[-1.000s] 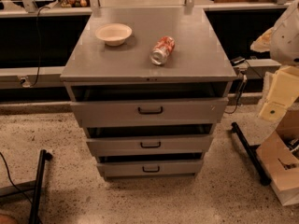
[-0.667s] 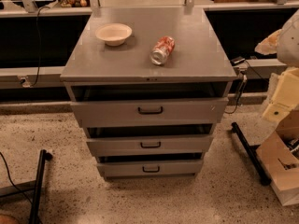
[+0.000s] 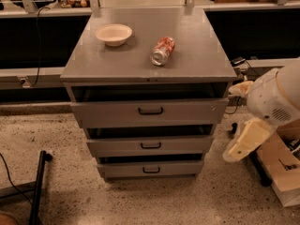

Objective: Open middle drawer

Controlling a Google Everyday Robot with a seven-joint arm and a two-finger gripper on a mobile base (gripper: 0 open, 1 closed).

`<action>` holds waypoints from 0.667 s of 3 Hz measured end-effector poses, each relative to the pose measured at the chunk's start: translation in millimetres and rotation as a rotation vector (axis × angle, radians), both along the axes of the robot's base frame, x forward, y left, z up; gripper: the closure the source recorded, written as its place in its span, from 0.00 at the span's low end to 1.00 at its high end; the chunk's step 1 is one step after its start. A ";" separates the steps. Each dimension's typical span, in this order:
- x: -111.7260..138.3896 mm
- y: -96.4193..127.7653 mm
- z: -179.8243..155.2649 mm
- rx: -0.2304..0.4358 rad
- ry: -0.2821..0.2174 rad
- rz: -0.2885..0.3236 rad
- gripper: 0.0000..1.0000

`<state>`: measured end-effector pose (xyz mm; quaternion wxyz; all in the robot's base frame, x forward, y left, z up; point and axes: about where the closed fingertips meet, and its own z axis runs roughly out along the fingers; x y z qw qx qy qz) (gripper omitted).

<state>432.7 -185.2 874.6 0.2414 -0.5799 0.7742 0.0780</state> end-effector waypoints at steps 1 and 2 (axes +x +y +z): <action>4.0 -0.4 -15.0 0.007 -0.022 -0.033 0.00; 2.4 2.2 -24.0 -0.076 0.019 -0.038 0.00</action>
Offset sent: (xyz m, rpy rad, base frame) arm 0.0001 -0.0099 -0.0474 -0.2306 0.1040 -0.0897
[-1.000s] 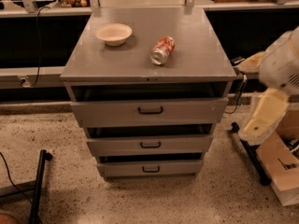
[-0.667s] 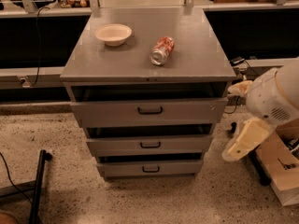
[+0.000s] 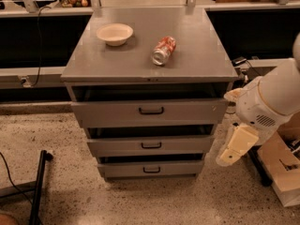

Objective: Open middle drawer

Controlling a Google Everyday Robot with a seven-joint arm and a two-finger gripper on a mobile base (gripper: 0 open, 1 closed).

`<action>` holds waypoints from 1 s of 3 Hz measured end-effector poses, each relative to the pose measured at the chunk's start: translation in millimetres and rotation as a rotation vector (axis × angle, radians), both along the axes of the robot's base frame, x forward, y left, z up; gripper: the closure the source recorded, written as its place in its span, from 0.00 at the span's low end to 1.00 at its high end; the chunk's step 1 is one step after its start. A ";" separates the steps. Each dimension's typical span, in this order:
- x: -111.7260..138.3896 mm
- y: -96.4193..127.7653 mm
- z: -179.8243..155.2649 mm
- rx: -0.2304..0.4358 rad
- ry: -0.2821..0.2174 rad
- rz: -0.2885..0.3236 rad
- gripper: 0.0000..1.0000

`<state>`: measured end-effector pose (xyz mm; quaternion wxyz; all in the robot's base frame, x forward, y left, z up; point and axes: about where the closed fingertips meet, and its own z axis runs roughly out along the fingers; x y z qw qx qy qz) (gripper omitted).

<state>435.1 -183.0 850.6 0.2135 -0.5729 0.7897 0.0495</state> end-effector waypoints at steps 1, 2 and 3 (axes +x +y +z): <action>-0.4 -4.3 -56.8 -0.040 0.032 0.000 0.00; -0.3 -7.6 -90.2 0.062 -0.055 -0.001 0.00; 4.4 -22.6 -73.1 0.108 -0.163 -0.049 0.00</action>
Offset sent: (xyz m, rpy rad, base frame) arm 0.0184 -0.0102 -0.0967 0.3058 -0.3612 0.0563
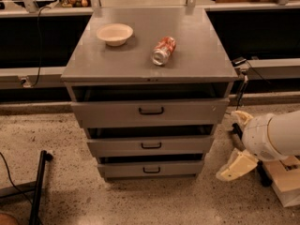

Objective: Open middle drawer

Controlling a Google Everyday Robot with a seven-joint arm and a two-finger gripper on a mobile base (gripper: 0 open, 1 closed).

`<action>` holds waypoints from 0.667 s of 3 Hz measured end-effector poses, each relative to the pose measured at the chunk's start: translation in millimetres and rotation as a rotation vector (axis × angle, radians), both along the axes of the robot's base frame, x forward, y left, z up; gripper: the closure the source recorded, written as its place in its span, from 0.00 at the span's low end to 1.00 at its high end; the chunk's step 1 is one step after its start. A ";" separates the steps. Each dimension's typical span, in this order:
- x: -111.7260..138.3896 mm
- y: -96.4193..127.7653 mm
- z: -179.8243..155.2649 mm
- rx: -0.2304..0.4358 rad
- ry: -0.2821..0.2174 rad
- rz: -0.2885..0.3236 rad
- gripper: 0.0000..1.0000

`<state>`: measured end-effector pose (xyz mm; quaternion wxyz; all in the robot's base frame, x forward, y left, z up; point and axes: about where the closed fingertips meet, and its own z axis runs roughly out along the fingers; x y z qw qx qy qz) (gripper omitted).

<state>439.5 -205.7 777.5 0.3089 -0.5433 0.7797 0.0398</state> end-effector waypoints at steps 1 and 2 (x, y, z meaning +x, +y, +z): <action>14.6 9.2 -10.4 0.037 0.036 0.010 0.00; 39.1 35.1 -49.0 0.117 0.044 0.072 0.00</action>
Offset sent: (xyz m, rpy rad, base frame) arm 0.0771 0.0661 -0.0991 0.2121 0.0174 0.1721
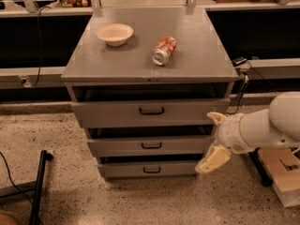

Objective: Open middle drawer

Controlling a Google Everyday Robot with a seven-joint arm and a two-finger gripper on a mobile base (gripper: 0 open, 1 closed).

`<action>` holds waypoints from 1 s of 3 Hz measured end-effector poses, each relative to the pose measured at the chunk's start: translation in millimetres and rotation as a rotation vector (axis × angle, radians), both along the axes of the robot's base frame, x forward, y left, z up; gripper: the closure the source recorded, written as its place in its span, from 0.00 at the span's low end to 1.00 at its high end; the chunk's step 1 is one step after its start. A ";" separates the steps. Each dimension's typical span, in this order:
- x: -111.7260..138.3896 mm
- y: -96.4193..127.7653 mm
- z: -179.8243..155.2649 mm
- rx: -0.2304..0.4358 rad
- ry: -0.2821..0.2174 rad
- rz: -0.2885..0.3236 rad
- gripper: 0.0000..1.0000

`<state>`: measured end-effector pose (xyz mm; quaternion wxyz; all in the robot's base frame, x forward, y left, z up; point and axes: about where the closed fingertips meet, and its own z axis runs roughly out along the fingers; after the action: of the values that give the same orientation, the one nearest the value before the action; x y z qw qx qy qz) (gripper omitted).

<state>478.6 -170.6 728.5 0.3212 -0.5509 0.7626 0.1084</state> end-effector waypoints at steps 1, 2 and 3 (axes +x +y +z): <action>22.4 32.7 -38.6 0.084 -0.008 0.055 0.00; 44.1 66.9 -72.1 0.136 -0.033 0.100 0.00; 63.8 93.7 -107.2 0.215 0.002 0.131 0.00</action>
Offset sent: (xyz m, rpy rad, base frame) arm 0.0741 0.1055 -0.1115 0.1975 -0.0773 0.1420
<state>542.4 -76.8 621.3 0.3701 -0.5619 0.7091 0.2110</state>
